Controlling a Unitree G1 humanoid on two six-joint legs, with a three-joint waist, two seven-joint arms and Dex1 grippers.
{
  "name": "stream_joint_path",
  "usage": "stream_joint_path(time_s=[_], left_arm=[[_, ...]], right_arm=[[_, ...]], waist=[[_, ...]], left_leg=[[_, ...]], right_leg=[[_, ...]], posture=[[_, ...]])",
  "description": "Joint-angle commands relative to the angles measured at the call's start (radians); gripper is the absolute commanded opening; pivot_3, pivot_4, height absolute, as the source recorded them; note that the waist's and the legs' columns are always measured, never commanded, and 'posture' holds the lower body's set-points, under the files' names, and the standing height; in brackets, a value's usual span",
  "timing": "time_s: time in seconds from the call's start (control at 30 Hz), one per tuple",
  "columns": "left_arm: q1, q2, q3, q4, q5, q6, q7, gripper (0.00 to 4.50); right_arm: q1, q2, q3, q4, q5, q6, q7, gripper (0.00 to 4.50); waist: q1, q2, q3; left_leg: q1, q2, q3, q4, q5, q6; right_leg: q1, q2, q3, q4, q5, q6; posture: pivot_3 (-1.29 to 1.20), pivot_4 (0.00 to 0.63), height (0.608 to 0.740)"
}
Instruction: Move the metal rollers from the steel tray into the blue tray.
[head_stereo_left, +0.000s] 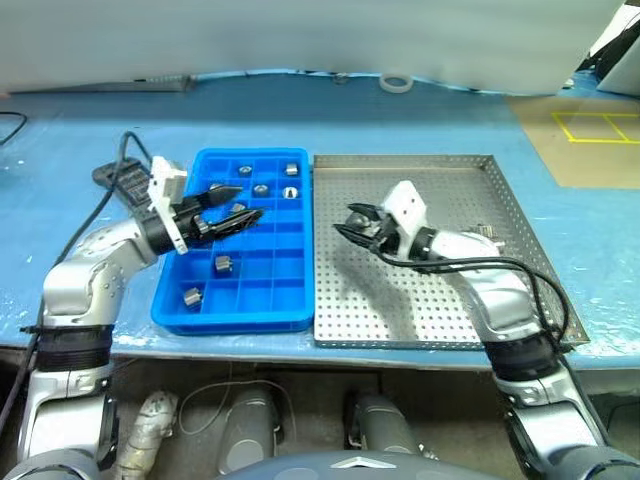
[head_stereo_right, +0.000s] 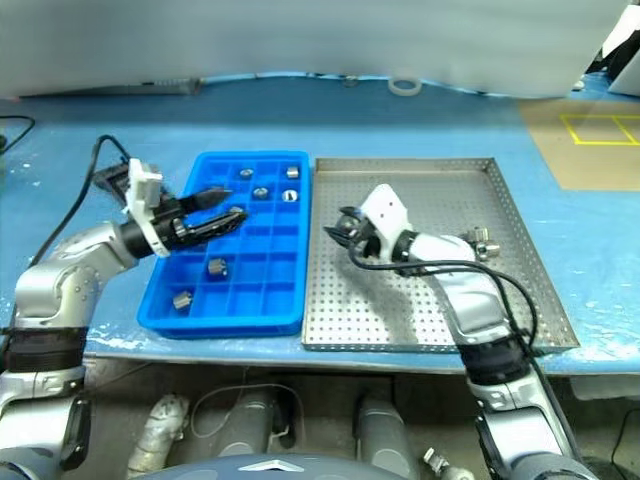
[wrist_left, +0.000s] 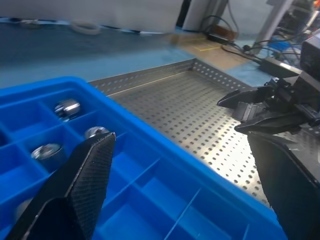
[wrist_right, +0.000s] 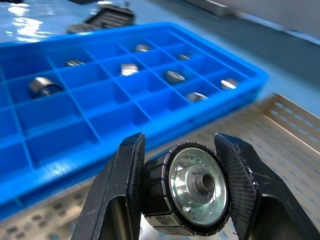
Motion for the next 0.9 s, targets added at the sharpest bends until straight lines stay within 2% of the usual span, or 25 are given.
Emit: stream_joint_path(time_s=[0.03,0.17,0.37,0.73,0.9], left_arm=[[0.065,0.017,0.078,-0.11,-0.025,-0.013,0.053,4.46],[0.179,0.011,0.148,-0.213,-0.057,0.004,0.117,4.46],[0.301,0.011,0.228,-0.292,-0.095,0.011,0.19,4.46],[0.317,0.015,0.227,-0.305,-0.118,0.007,0.235,4.46],[0.302,0.019,0.207,-0.298,-0.119,0.007,0.24,4.46]], right_arm=[[-0.068,0.033,0.031,0.073,-0.009,-0.084,0.04,1.83],[-0.131,0.082,0.055,0.187,-0.016,-0.149,0.076,1.83],[-0.215,0.177,0.078,0.429,-0.06,-0.271,0.083,1.83],[-0.352,0.339,0.074,0.711,-0.128,-0.427,0.039,1.83],[-0.375,0.368,0.069,0.801,-0.156,-0.476,0.013,1.83]], waist=[[0.014,0.0,0.0],[0.046,-0.001,0.0],[0.067,-0.003,0.0],[0.083,-0.004,0.0],[0.083,-0.004,0.0]], left_leg=[[-0.001,0.0,0.0,0.0,0.0,0.0],[-0.006,0.0,0.0,0.0,0.001,-0.002],[-0.008,0.0,-0.001,0.0,0.001,-0.002],[-0.008,0.0,-0.002,0.0,0.003,-0.004],[-0.008,0.0,-0.002,0.0,0.003,-0.005]], right_leg=[[-0.001,0.0,0.0,0.0,0.0,0.0],[-0.006,0.0,-0.001,0.001,0.0,0.0],[-0.007,0.0,-0.002,0.002,0.0,0.0],[-0.009,0.0,-0.002,0.003,0.0,0.0],[-0.009,0.0,-0.002,0.003,0.0,0.0]], posture=[[0.14,0.15,0.74],[0.23,0.15,0.74],[0.3,0.15,0.74],[0.3,0.15,0.74],[0.29,0.15,0.74]])
